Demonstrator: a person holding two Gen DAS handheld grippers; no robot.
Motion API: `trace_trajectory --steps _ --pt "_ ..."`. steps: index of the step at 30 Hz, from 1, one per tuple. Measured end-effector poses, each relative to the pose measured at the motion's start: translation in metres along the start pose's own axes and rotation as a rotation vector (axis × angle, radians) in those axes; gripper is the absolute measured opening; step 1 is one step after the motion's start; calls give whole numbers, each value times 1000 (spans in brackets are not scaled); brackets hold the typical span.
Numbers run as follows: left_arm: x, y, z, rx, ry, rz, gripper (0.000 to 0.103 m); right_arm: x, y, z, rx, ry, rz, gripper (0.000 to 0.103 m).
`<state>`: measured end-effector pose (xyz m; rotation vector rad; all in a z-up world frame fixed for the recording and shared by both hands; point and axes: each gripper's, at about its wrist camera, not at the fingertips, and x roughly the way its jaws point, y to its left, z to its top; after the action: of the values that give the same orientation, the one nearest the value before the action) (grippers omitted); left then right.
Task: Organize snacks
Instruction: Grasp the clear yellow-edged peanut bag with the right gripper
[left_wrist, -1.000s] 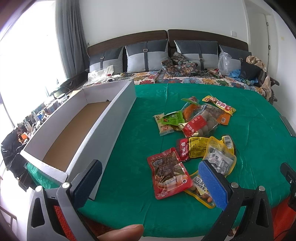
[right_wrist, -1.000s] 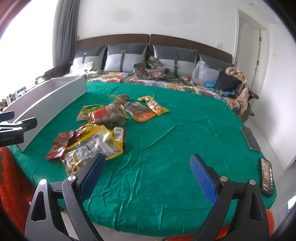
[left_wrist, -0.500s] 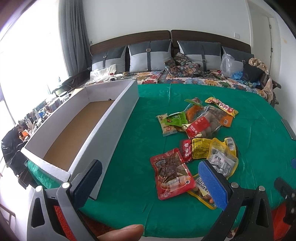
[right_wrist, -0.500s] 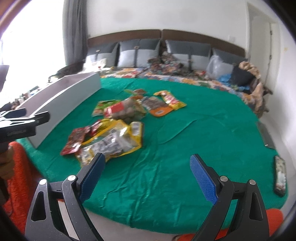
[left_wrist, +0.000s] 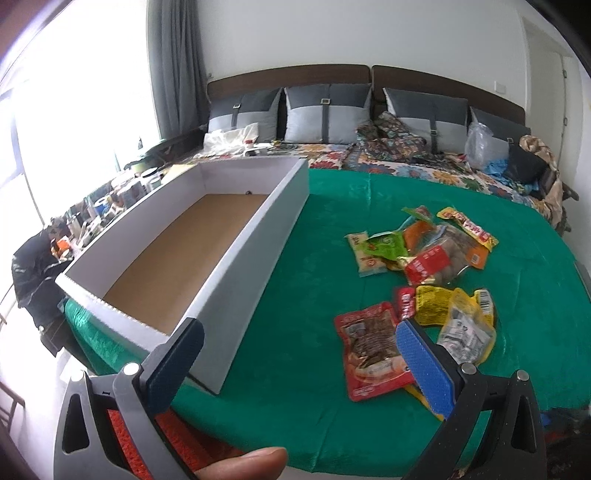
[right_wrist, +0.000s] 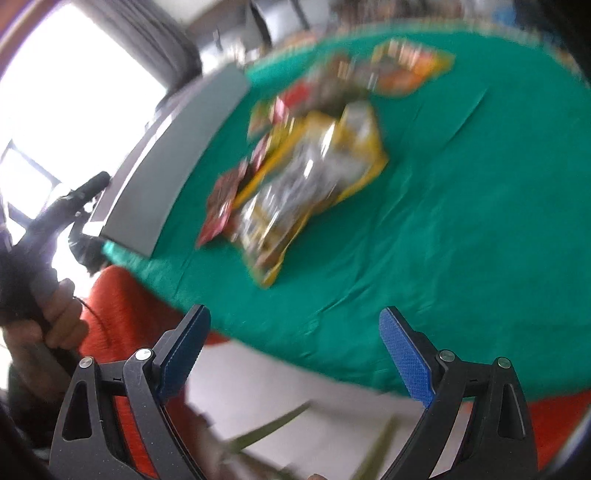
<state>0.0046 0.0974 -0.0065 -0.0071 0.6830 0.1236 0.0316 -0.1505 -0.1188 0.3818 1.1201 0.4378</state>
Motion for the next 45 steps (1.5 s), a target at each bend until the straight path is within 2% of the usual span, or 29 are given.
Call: trace_trajectory --steps 2,4,8,10,12,15,17,19,22,23,27,30,33,36,40,42,45 --pt "1 3 -3 -2 8 6 103 20 6 13 41 22 6 95" --pt "1 3 -6 -3 13 10 103 31 11 28 83 -5 -32 95" --pt "0 3 -6 -3 16 12 103 65 15 72 241 -70 -184 96" --pt "-1 1 -7 6 20 12 103 75 28 82 216 -85 -268 96" --pt "-1 -1 -9 19 24 14 103 88 48 85 64 -77 -353 95" --pt "5 -8 -14 45 48 16 103 85 50 73 -57 -96 -351 91" --pt "15 -14 -18 64 86 12 103 77 39 67 -76 -88 -384 91" --pt "21 -20 -21 76 107 9 103 60 22 61 -90 -98 -400 84" --pt "35 -31 -27 99 171 -7 103 40 -7 58 -69 -106 -421 84" --pt "42 -37 -31 106 210 -21 103 28 -21 57 -55 -124 -424 84" --pt "54 -48 -36 122 272 -58 103 4 -69 64 -33 -203 -490 84" --pt "64 -56 -40 129 332 -98 103 -9 -88 67 -15 -241 -486 86" --pt "76 -61 -45 117 391 -145 103 -15 -88 56 -28 -263 -471 87" --pt "88 -72 -42 142 416 -144 103 -13 -82 49 -66 -277 -492 89" --pt "110 -84 -19 131 439 -174 103 -7 -81 51 -83 -287 -509 90" --pt "135 -89 -8 91 494 -196 103 -5 -81 50 -94 -289 -521 91" --pt "164 -90 -7 56 570 -173 103 -5 -81 50 -99 -293 -526 91"
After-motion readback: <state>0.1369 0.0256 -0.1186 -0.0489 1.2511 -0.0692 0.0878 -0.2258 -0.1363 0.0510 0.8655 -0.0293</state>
